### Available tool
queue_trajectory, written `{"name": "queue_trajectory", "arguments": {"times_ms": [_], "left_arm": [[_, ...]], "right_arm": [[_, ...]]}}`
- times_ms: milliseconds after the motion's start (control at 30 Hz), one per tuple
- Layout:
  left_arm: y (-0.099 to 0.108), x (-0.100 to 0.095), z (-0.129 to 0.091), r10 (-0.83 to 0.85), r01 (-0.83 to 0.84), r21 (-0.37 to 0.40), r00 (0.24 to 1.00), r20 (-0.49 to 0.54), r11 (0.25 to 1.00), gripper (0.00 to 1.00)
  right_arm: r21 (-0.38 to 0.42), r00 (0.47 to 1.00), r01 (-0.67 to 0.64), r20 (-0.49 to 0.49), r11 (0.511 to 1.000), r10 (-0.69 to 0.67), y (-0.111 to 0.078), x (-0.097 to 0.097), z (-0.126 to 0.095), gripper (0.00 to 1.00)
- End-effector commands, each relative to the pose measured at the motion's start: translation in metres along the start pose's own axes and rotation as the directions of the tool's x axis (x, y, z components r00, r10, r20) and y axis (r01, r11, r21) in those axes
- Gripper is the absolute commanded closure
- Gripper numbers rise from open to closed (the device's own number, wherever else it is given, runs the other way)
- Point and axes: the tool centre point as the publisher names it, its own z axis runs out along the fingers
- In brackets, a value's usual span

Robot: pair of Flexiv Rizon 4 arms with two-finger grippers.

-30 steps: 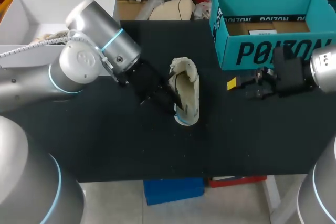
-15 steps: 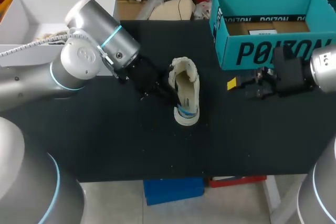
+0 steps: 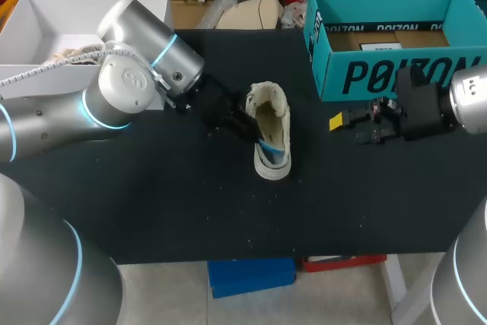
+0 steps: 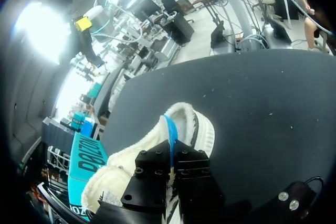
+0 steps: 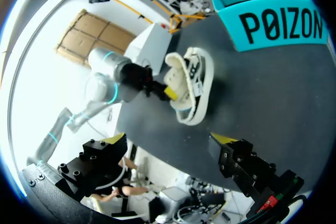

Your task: Take the shoe out of the shoebox, open the shoe tongue, remove and reinsert the insole, then place the shoe into the shoebox

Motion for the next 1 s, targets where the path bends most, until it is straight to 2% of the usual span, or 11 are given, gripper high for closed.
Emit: {"name": "queue_trajectory", "arguments": {"times_ms": [33,567,600,633,667,700,733,1000], "left_arm": [[0.003,-0.004,0.006,0.012,-0.012,-0.017,1.000,-0.025,1.000,1.00],[-0.006,0.008,0.029,0.077,-0.102,-0.092,0.966,-0.247,0.991,1.00],[-0.006,0.010,0.031,0.074,-0.104,-0.099,0.960,-0.270,0.990,0.94],[-0.005,0.011,0.031,0.071,-0.105,-0.103,0.956,-0.284,0.989,0.75],[-0.006,0.012,0.031,0.069,-0.104,-0.106,0.954,-0.290,0.989,0.54],[-0.006,0.013,0.030,0.065,-0.100,-0.108,0.954,-0.292,0.989,0.23],[-0.007,0.013,0.028,0.062,-0.097,-0.108,0.954,-0.292,0.989,0.00],[-0.019,-0.011,0.004,0.044,-0.060,-0.067,0.974,-0.222,0.996,0.00]], "right_arm": [[0.002,1.000,-0.001,0.002,1.000,0.001,0.000,0.000,0.000,0.00],[0.002,1.000,-0.001,0.002,1.000,0.001,0.000,0.000,0.000,0.00],[0.002,1.000,-0.001,0.002,1.000,0.001,0.000,0.000,0.000,0.00],[0.002,1.000,-0.001,0.002,1.000,0.001,0.000,0.000,0.000,0.00],[0.002,1.000,-0.001,0.002,1.000,0.001,0.000,0.000,0.000,0.00],[0.002,1.000,-0.001,0.002,1.000,0.001,0.000,0.000,0.000,0.00],[0.002,1.000,-0.001,0.002,1.000,0.001,0.000,0.000,0.000,0.00],[0.002,1.000,-0.001,0.002,1.000,0.001,0.000,0.000,0.000,0.00]]}}
